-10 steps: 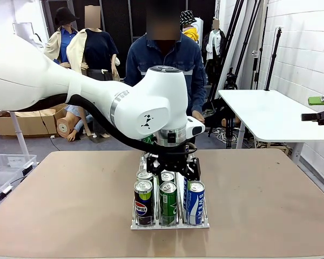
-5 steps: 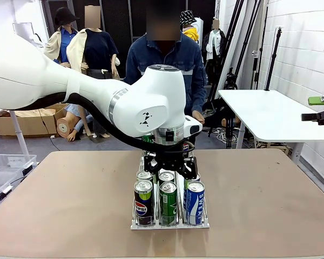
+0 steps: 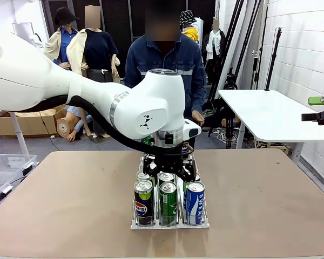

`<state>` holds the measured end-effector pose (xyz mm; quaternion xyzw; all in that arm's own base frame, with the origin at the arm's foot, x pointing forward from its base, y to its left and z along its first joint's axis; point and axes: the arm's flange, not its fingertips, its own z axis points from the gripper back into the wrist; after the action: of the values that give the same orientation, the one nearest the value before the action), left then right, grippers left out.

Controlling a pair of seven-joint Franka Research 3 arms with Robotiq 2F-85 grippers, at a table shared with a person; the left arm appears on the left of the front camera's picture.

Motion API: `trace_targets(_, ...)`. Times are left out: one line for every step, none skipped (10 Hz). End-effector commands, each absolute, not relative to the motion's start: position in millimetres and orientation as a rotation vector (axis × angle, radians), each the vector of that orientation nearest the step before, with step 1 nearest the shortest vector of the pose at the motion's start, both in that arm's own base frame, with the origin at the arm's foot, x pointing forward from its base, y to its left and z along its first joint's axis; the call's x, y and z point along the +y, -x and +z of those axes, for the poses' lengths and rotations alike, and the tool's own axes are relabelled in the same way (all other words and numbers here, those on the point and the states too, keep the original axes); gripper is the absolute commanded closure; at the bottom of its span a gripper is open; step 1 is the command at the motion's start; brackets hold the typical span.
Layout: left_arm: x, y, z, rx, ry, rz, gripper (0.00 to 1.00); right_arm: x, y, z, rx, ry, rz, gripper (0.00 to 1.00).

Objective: Retrieve and hand over the desired beverage to the person.
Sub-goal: Pick up a can of the same type that the person held from the Automatic Can Dispenser.

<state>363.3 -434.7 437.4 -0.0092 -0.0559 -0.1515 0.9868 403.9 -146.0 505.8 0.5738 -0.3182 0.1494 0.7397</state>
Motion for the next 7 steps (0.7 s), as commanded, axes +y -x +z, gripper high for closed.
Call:
trace_targets(-435, -365, 429, -0.128, 0.034, -0.294, 0.0, -146, -403, 506, -0.703, -1.273, 0.332, 0.0)
trace_targets(-436, -365, 427, -0.13, 0.036, -0.296, 0.0, -146, -403, 506, -0.703, -1.273, 0.332, 0.0)
trace_targets(-436, -365, 424, -0.127, 0.039, -0.297, 0.0, -146, -403, 506, -0.703, -1.273, 0.332, 0.0)
trace_targets(-436, -365, 420, -0.123, 0.039, -0.3, 0.0, -146, -403, 506, -0.703, -1.273, 0.332, 0.0)
trace_targets(-436, -365, 416, -0.124, 0.032, -0.293, 0.0, -146, -403, 506, -0.703, -1.273, 0.332, 0.0)
trace_targets(-436, -365, 414, -0.123, 0.025, -0.287, 0.0, -146, -403, 506, -0.703, -1.273, 0.332, 0.0)
trace_targets(-436, -365, 414, -0.121, 0.013, -0.28, 0.0, -146, -403, 506, -0.703, -1.273, 0.332, 0.0)
